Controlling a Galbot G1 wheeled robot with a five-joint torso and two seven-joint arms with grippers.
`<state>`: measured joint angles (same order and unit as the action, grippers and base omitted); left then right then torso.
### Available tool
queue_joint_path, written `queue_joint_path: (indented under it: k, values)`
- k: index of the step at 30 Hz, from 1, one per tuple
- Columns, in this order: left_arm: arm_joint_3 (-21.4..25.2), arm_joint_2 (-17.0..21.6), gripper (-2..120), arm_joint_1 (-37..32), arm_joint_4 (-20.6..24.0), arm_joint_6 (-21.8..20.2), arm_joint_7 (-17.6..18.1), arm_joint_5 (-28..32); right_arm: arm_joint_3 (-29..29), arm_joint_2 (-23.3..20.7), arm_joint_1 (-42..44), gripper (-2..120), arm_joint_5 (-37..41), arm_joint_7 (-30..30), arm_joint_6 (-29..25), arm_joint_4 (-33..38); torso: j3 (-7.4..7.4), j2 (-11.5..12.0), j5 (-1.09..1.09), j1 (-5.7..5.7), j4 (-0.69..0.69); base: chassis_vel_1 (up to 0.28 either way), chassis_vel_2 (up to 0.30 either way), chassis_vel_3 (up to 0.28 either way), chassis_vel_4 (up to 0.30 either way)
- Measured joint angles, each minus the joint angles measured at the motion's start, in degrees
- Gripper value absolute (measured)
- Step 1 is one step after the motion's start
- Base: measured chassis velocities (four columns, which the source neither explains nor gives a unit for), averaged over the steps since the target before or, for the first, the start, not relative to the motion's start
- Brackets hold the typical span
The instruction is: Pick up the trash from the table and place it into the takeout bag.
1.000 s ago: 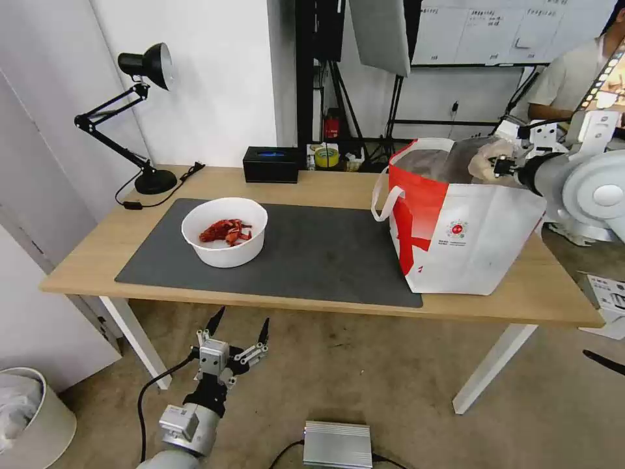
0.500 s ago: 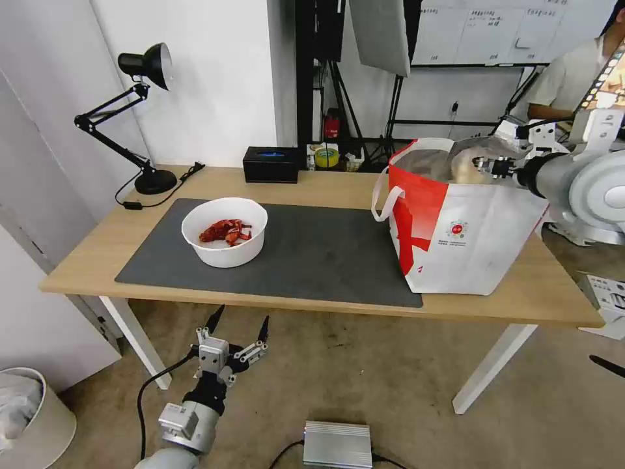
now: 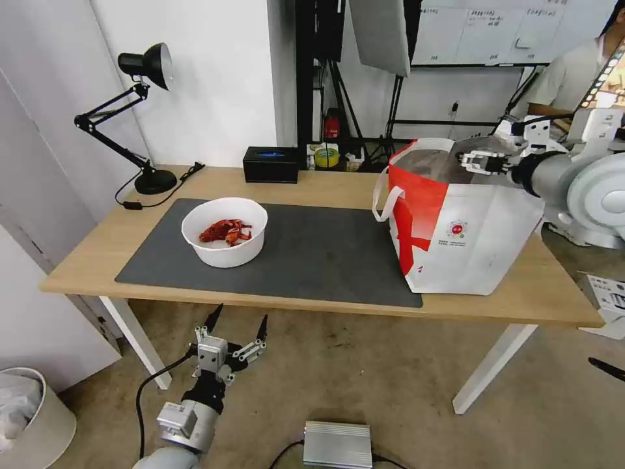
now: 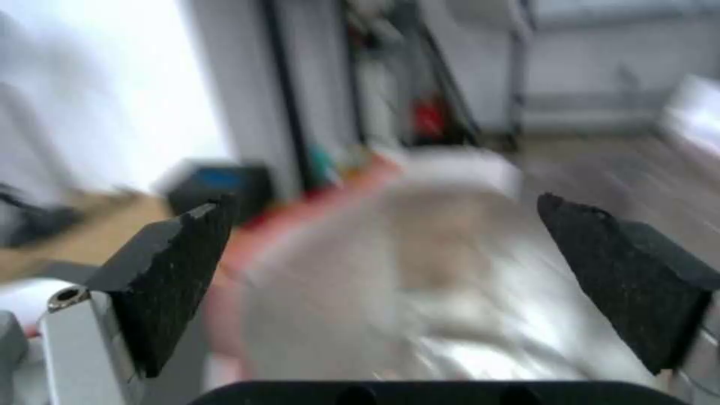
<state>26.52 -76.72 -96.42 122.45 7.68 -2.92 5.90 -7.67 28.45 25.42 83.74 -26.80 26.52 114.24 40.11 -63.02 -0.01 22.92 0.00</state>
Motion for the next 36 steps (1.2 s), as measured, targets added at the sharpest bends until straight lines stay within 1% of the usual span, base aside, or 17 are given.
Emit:
queue_joint_path:
  k: [2, 3, 5, 6, 9, 10, 12, 14, 15, 18, 23, 25, 26, 29, 33, 35, 36]
  values:
    - [0.16, -0.02, 100, -0.04, 0.01, 0.1, 0.0, 0.04, -0.49, 0.01, 2.51, 100, -3.36, 6.05, -5.07, 1.26, 0.0, 0.0, 0.0, 0.0, 0.0, 0.0, 0.0, 0.0, 0.0]
    - [0.16, -0.02, 100, -0.04, 0.01, 0.1, 0.0, 0.04, -0.49, 0.01, 2.51, 100, -3.36, 6.05, -5.07, 1.26, 0.0, 0.0, 0.0, 0.0, 0.0, 0.0, 0.0, 0.0, 0.0]
    - [0.42, -0.11, 100, -0.16, 0.03, 0.32, 0.01, 0.06, -1.31, 0.34, 7.21, 100, -8.96, 13.03, -10.41, 3.27, 0.0, 0.0, 0.0, 0.0, 0.0, 0.0, 0.0, 0.0, 0.0]
    - [0.42, -0.11, 100, -0.16, 0.03, 0.32, 0.01, 0.06, -1.31, 0.34, 7.21, 100, -8.96, 13.03, -10.41, 3.27, 0.0, 0.0, 0.0, 0.0, 0.0, 0.0, 0.0, 0.0, 0.0]
    - [0.77, -0.1, 100, -0.24, 0.03, 0.52, 0.02, 0.1, -2.49, 1.27, 14.01, 100, -14.88, 17.19, -14.62, 5.66, 0.0, 0.0, 0.01, 0.0, 0.0, 0.0, 0.0, 0.0, 0.0]
    - [0.77, -0.1, 100, -0.24, 0.03, 0.52, 0.02, 0.1, -2.49, 1.27, 14.01, 100, -14.88, 17.19, -14.62, 5.66, 0.0, 0.0, 0.01, 0.0, 0.0, 0.0, 0.0, 0.0, 0.0]
    - [1.1, -0.11, 100, -0.24, 0.03, 0.92, 0.04, 0.18, -2.54, 1.95, 17.77, 100, -18.53, 18.48, -16.63, 7.09, 0.0, 0.0, 0.01, -0.01, -0.02, 0.0, 0.0, 0.0, 0.0]
    - [2.14, -0.79, 100, -0.76, 0.05, 2.17, 0.04, 0.27, -0.16, 4.24, 21.04, 100, -24.17, 18.58, -19.79, 7.82, 0.0, -0.01, 0.0, 0.0, 0.0, 0.0, 0.0, 0.0, 0.0]
    - [2.14, -0.79, 100, -0.76, 0.05, 2.17, 0.04, 0.27, -0.16, 4.24, 21.04, 100, -24.17, 18.58, -19.79, 7.82, 0.0, -0.01, 0.0, 0.0, 0.0, 0.0, 0.0, 0.0, 0.0]
    - [2.76, -1.42, 100, -1.07, 0.28, 2.45, 0.04, 0.34, 1.33, 7.36, 24.69, 100, -29.76, 17.94, -23.26, 7.99, 0.0, 0.0, 0.01, 0.0, 0.01, 0.0, 0.0, 0.0, 0.0]
    - [2.84, -1.64, 100, -0.99, 0.26, 2.45, 0.04, 0.36, 1.4, 9.69, 29.32, 100, -34.45, 16.08, -26.35, 8.73, 0.0, 0.0, 0.0, 0.0, 0.0, 0.0, 0.0, 0.0, 0.0]
    - [2.87, -1.8, 100, -0.99, -0.05, 2.45, 0.04, 0.34, 1.17, 11.49, 33.92, 100, -38.7, 14.76, -28.98, 8.89, 0.0, 0.0, 0.0, 0.0, 0.0, 0.0, 0.0, 0.0, 0.0]
    - [2.87, -1.8, 100, -0.99, -0.05, 2.45, 0.04, 0.34, 1.17, 11.49, 33.92, 100, -38.7, 14.76, -28.98, 8.89, 0.0, 0.0, 0.0, 0.0, 0.0, 0.0, 0.0, 0.0, 0.0]
    - [2.85, -2.27, 100, -0.93, -0.37, 2.45, 0.04, 0.3, 0.36, 14.23, 40.99, 100, -44.33, 14.41, -33.13, 7.8, -0.01, 0.0, 0.0, -0.01, -0.01, 0.0, 0.0, 0.0, 0.0]
    - [2.85, -2.32, 100, -0.9, -0.47, 2.45, 0.04, 0.29, 0.24, 15.49, 43.95, 100, -46.57, 14.14, -34.66, 7.08, 0.0, 0.0, 0.01, 0.0, -0.01, 0.0, 0.0, 0.0, 0.0]
    - [2.86, -2.3, 100, -0.82, -0.55, 2.39, 0.04, 0.29, 0.21, 17.17, 46.83, 100, -51.04, 12.86, -36.29, 6.02, -0.01, 0.0, 0.0, -0.01, 0.0, 0.0, 0.0, 0.0, 0.0]
    - [2.86, -2.3, 100, -0.82, -0.56, 2.37, 0.04, 0.28, 0.21, 17.45, 47.19, 100, -51.83, 12.66, -36.57, 5.8, -0.01, -0.01, 0.0, -0.01, 0.0, 0.0, 0.0, 0.0, 0.0]
